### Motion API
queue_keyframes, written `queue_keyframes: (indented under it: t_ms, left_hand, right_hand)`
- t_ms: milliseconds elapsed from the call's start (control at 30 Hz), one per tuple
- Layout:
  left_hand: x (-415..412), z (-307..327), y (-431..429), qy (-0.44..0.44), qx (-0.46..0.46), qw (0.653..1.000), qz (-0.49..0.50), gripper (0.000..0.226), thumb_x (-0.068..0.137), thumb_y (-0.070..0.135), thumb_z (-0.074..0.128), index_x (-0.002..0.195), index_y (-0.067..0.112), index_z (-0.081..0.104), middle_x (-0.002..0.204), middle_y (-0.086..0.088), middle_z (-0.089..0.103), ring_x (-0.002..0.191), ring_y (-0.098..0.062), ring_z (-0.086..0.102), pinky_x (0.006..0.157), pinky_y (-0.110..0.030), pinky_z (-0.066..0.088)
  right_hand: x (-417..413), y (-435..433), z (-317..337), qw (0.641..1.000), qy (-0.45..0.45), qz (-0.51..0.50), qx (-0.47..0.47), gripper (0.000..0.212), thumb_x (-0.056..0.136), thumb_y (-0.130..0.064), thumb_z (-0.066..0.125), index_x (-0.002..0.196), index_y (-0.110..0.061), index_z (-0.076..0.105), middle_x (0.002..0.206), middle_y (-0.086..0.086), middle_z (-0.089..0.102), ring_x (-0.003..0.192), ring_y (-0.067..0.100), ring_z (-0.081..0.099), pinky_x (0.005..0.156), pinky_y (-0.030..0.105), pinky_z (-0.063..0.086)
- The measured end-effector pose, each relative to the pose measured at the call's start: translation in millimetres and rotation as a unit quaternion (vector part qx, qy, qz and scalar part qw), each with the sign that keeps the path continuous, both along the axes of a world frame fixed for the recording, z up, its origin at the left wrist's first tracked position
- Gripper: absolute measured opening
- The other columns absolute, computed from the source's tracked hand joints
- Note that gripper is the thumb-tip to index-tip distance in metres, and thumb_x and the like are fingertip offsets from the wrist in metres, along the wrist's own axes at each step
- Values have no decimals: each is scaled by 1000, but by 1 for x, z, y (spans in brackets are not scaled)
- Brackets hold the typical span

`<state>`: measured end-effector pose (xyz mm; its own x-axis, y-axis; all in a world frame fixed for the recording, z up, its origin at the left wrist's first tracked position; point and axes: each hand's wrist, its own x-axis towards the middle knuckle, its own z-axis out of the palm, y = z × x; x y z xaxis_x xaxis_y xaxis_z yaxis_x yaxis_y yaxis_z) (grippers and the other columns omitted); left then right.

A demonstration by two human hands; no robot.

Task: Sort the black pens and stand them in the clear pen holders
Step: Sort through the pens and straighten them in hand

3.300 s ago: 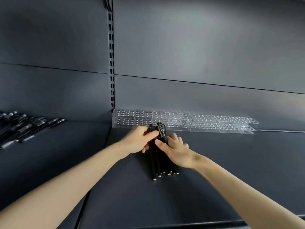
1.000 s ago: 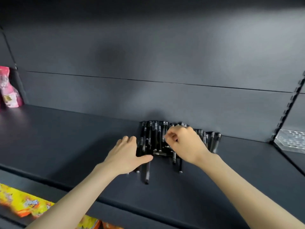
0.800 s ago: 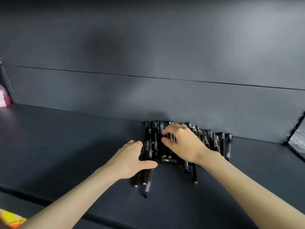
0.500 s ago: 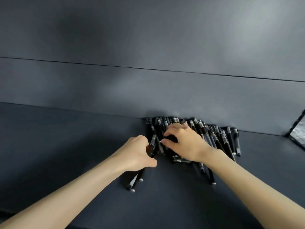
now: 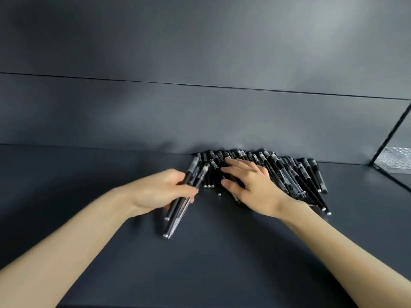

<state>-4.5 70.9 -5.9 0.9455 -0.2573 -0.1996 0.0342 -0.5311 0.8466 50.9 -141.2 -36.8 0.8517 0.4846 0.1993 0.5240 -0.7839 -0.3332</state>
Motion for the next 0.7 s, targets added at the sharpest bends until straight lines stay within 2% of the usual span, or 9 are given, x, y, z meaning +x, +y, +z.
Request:
queue_keyframes:
  t_ms: [67, 133, 267, 333, 433, 533, 600, 667, 700]
  left_hand:
    - [7, -2, -2, -12, -135, 990, 36, 17, 94, 14, 54, 100, -1, 62, 76, 1, 60, 67, -5, 57, 64, -17, 45]
    - [12, -4, -11, -25, -233, 972, 37, 15, 94, 10, 54, 103, 2, 63, 76, 1, 60, 68, -5, 59, 63, -17, 48]
    - [22, -9, -31, -95, -201, 975, 19, 15, 90, 11, 60, 102, 6, 68, 84, -1, 70, 81, -8, 66, 73, -18, 50]
    - [28, -13, -37, -116, -198, 972, 56, 14, 91, 16, 60, 99, 9, 70, 87, 0, 74, 87, -8, 68, 81, -21, 50]
    - [32, -22, -39, -143, -138, 973, 121, 19, 94, 26, 55, 93, 14, 70, 76, 5, 73, 76, -3, 66, 80, -21, 49]
    - [31, -26, -37, -128, -154, 969, 146, 25, 98, 27, 47, 95, 10, 64, 59, 2, 63, 57, -10, 59, 64, -22, 48]
    - [29, -27, -40, -115, -177, 968, 138, 27, 100, 29, 41, 98, 8, 59, 54, 1, 53, 48, -16, 53, 56, -22, 45]
    - [28, -27, -42, -106, -192, 967, 129, 29, 101, 31, 38, 99, 9, 57, 55, 3, 45, 43, -16, 43, 53, -23, 39]
    - [27, -27, -44, -102, -201, 966, 125, 29, 101, 31, 38, 99, 10, 58, 55, 3, 43, 43, -15, 39, 51, -23, 37]
  right_hand:
    - [-2, 5, 7, 986, 55, 21, 153, 33, 95, -35, 51, 125, -22, 58, 126, -15, 58, 120, 2, 49, 103, 22, 32]
    - [-6, 13, 17, 941, 144, 52, 302, 20, 93, -27, 55, 108, -20, 65, 88, -23, 69, 86, -9, 61, 81, 9, 41]
    - [1, 17, 25, 876, 165, 52, 450, 19, 88, -19, 61, 88, -3, 72, 80, 6, 72, 75, 13, 66, 76, 22, 52]
    - [7, 14, 27, 860, 182, 13, 476, 19, 90, -16, 60, 83, -2, 70, 70, 8, 68, 65, 15, 62, 66, 24, 50]
    - [20, 8, 24, 891, 152, -69, 422, 22, 92, -18, 58, 74, -9, 66, 65, 8, 58, 59, 14, 50, 58, 26, 40]
    - [23, 6, 18, 957, 63, -123, 256, 27, 88, -28, 63, 68, -11, 66, 59, 5, 56, 56, 16, 48, 56, 21, 37]
    - [20, 8, 12, 981, 1, -129, 144, 30, 86, -35, 64, 71, -9, 69, 72, 5, 59, 72, 19, 54, 62, 23, 37]
    - [18, 9, 7, 982, -34, -132, 132, 30, 86, -42, 62, 82, -14, 71, 92, 0, 53, 95, 16, 49, 79, 23, 36]
    - [18, 10, 7, 977, -31, -132, 163, 31, 87, -45, 59, 90, -17, 71, 98, -3, 51, 101, 14, 47, 86, 23, 36]
